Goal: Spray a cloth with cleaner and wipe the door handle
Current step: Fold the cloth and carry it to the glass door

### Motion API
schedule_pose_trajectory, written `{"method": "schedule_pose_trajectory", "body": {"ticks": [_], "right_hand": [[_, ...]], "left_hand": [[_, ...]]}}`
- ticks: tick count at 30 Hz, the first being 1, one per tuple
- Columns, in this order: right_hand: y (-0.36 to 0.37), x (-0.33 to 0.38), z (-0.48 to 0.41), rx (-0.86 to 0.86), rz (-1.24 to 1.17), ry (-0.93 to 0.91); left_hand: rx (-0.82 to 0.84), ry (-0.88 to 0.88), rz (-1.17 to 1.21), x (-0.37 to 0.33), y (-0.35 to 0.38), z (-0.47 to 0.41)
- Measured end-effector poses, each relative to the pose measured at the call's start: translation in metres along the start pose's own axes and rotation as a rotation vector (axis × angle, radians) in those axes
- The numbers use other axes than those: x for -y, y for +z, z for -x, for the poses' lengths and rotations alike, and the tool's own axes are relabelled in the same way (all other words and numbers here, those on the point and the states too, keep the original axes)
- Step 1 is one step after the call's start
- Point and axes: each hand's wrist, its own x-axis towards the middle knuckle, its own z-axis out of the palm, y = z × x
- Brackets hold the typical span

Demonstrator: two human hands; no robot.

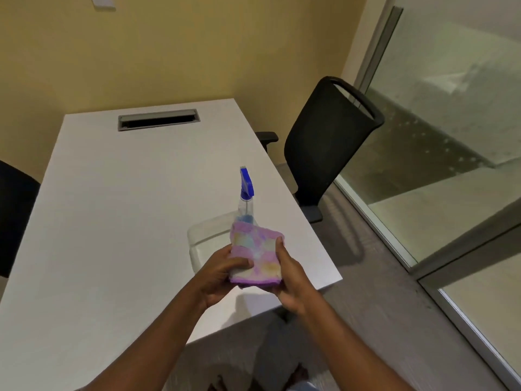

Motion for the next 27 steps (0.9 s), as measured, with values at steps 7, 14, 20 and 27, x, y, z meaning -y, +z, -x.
{"method": "schedule_pose_trajectory", "body": {"ticks": [7,14,20,27], "right_hand": [[-0.057,0.032,0.016,-0.173,-0.018,-0.083],[-0.156,0.084,0.053,-0.317,-0.066,-0.142],[-0.251,0.126,0.087,-0.411,-0.136,-0.190],[-0.326,0.165,0.115,-0.529,-0.233,-0.240]], "left_hand": [[-0.173,0.151,-0.286,0.013,0.067,-0.032],[-0.240,0.325,-0.526,0.042,0.175,-0.078],[0.038,0.303,-0.586,0.059,0.268,-0.113],[0.344,0.106,-0.583,0.060,0.353,-0.154]]}}
